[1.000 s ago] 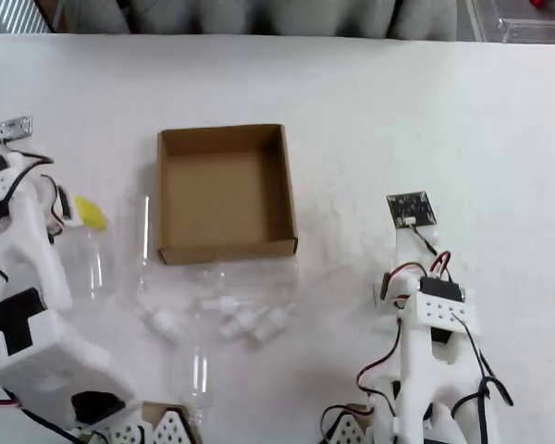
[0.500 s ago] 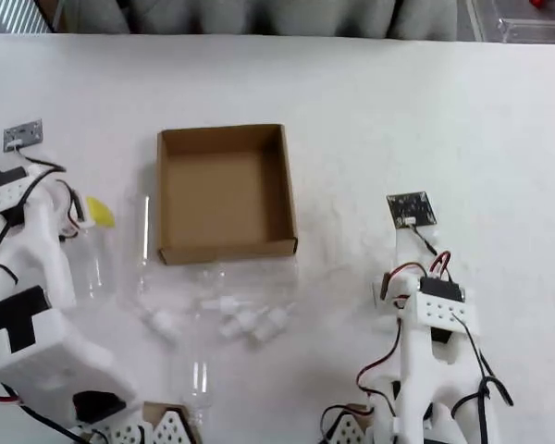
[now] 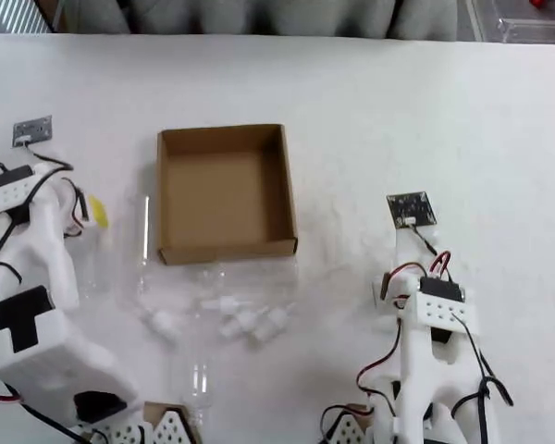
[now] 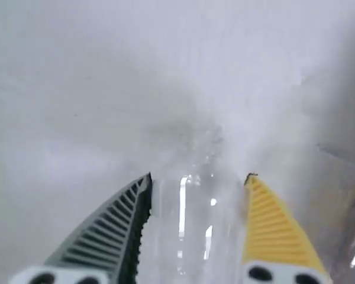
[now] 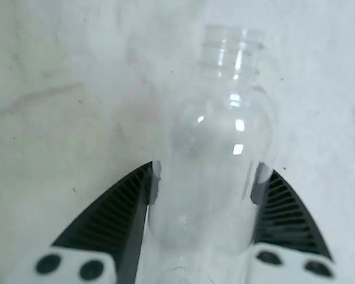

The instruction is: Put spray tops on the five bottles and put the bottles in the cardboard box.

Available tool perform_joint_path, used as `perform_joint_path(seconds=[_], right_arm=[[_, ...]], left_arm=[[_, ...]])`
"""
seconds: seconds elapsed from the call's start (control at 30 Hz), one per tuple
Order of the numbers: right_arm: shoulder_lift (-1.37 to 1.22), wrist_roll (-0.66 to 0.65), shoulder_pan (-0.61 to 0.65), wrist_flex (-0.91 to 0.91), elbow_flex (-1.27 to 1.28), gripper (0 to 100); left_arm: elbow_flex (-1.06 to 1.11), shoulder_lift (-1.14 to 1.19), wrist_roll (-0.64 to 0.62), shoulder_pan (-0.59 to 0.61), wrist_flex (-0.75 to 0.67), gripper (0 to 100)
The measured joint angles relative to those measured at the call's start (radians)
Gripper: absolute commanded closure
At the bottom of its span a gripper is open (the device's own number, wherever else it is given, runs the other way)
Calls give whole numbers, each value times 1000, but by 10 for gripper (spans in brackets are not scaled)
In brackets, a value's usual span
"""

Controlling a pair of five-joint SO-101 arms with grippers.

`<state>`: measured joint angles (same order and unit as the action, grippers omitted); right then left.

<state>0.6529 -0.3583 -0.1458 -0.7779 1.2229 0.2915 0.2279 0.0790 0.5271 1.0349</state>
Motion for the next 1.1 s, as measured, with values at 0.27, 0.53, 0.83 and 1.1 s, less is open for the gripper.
perform_joint_path(seconds=[0.27, 0.53, 0.83, 1.1], right_arm=[[0, 0, 0, 0, 0, 793], [0, 0, 0, 0, 0, 793], [0, 0, 0, 0, 0, 793], [0, 0, 0, 0, 0, 793]], left_arm=[[-3, -5, 32, -21, 2, 755], [5, -5, 43, -20, 23, 754], [9, -5, 41, -20, 52, 754], [11, -5, 66, -20, 64, 753]])
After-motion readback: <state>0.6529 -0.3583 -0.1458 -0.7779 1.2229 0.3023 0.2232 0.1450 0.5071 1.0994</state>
